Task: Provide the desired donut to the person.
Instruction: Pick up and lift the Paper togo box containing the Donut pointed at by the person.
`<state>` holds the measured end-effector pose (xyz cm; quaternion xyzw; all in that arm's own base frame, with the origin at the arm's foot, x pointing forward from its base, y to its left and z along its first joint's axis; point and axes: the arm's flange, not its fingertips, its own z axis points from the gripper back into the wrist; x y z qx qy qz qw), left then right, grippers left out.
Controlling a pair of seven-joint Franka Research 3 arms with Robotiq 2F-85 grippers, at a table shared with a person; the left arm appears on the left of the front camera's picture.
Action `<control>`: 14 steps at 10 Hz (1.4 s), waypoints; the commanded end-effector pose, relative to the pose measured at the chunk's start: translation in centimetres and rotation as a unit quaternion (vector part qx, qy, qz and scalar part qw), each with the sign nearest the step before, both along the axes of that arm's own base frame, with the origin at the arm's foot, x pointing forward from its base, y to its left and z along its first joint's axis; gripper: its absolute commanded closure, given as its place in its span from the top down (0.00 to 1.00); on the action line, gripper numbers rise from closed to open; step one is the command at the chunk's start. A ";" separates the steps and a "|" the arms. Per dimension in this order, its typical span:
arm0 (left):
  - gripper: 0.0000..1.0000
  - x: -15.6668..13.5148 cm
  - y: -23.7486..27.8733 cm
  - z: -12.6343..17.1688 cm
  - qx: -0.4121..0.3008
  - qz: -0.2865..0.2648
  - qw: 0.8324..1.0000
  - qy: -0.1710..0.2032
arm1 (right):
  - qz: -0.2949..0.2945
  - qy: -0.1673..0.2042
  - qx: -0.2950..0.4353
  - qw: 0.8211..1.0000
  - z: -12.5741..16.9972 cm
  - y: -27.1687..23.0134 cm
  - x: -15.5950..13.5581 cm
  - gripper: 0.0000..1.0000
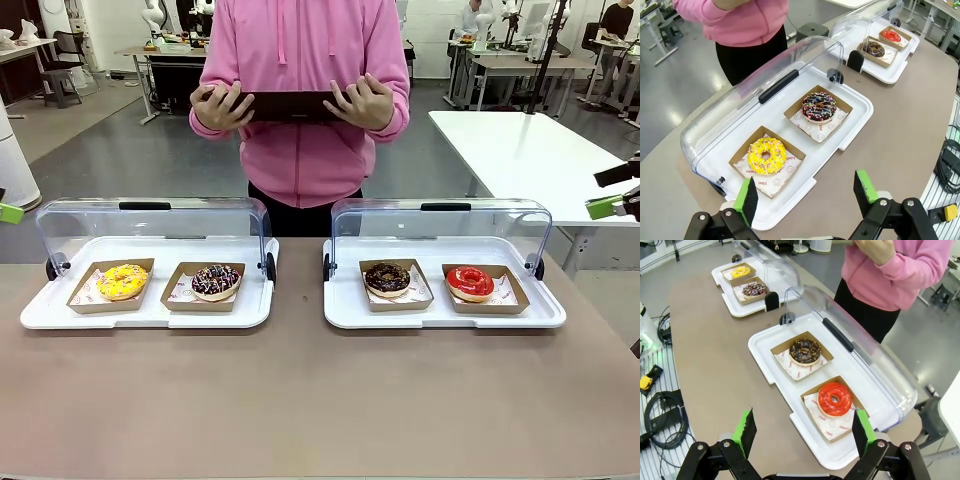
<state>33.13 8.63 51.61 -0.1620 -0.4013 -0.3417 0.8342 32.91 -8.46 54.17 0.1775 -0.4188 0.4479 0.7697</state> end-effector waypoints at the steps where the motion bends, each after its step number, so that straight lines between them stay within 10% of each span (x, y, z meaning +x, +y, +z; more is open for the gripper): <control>1: 1.00 -2.1 -0.4 -1.5 0.012 -0.005 1.000 -0.009 | 0.009 -0.013 0.004 1.000 -0.4 0.4 -0.4 1.00; 14: 1.00 -0.2 0.0 0.3 0.014 0.001 1.000 -0.006 | 0.006 -0.010 -0.002 1.000 0.2 0.4 -0.1 1.00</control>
